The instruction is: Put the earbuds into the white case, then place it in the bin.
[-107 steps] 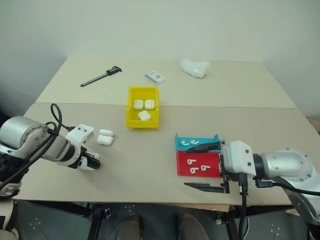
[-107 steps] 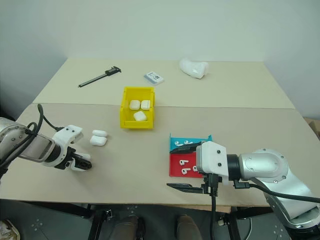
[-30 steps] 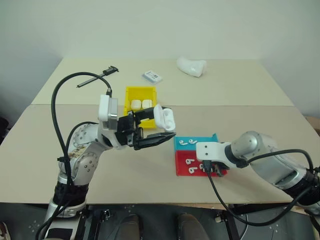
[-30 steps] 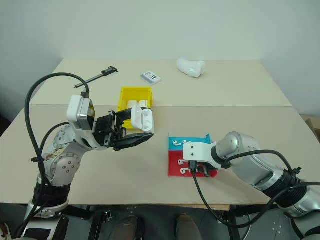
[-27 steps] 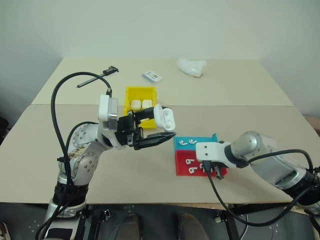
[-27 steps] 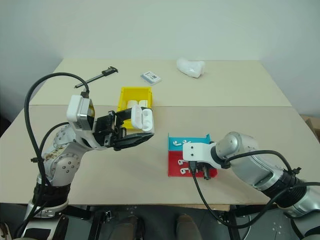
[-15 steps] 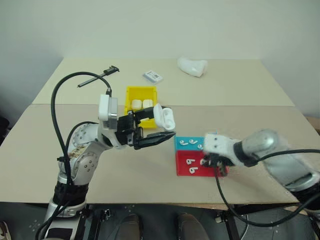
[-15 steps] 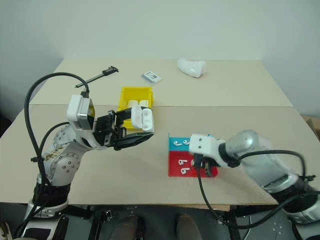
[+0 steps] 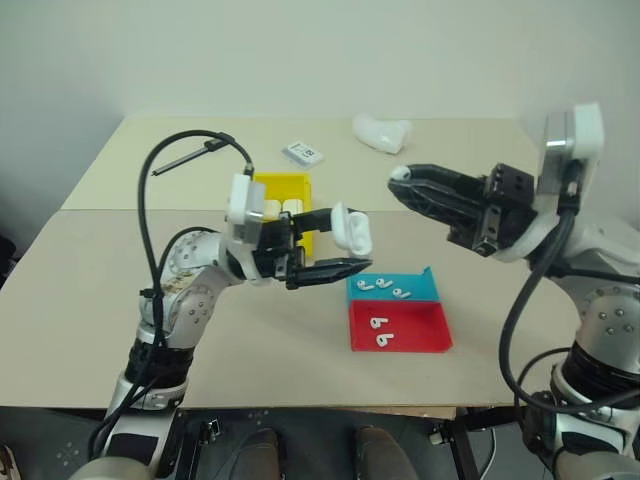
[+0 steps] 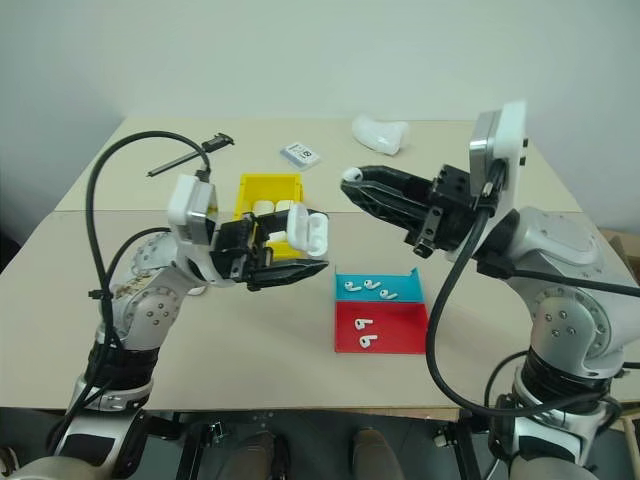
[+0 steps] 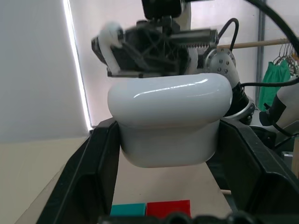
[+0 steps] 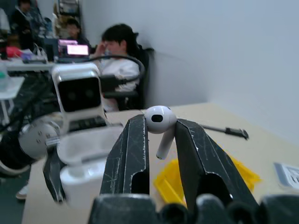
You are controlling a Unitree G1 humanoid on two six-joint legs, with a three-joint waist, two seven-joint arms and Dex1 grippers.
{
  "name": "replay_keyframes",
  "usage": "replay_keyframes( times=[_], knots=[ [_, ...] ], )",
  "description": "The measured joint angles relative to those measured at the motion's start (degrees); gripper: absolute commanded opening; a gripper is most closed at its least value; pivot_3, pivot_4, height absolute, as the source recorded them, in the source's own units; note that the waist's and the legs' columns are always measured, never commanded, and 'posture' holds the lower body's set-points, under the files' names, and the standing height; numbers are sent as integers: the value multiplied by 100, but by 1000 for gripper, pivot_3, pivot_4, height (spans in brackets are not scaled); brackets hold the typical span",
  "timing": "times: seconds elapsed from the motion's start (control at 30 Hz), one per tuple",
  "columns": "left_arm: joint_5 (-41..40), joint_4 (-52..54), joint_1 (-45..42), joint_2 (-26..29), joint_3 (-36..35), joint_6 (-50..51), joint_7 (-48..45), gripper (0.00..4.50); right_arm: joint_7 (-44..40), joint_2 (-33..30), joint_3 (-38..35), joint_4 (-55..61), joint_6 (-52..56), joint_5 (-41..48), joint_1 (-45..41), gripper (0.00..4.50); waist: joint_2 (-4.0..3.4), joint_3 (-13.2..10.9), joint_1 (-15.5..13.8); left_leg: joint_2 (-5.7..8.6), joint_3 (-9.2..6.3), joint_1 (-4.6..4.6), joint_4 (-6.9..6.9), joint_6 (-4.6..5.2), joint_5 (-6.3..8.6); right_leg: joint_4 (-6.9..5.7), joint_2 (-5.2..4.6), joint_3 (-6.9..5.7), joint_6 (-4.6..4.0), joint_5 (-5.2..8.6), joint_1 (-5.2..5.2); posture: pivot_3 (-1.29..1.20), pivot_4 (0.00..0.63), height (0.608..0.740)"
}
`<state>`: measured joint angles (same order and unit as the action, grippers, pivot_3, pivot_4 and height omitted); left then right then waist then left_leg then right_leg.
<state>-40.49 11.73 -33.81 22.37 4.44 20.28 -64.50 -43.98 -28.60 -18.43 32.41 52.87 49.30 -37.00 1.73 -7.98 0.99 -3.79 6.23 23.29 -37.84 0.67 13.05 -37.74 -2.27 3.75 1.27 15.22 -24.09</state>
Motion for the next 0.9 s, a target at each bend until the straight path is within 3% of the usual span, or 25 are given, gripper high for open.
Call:
replay_keyframes(
  times=[0.63,0.9],
  knots=[
    [38,-39,-16,67,0,10,-36,2808,321,-335,827,-26,-282,316,364,616,0,0,-1,0,-1,3,0,1,1,3,-2,-2,1,0,-1,0,150,740],
    [93,-103,-16,53,-2,-16,-129,2808,336,-556,902,-33,-497,238,469,3334,0,0,-2,0,-1,3,0,1,1,5,-2,-2,1,0,-1,0,150,740]
  ],
)
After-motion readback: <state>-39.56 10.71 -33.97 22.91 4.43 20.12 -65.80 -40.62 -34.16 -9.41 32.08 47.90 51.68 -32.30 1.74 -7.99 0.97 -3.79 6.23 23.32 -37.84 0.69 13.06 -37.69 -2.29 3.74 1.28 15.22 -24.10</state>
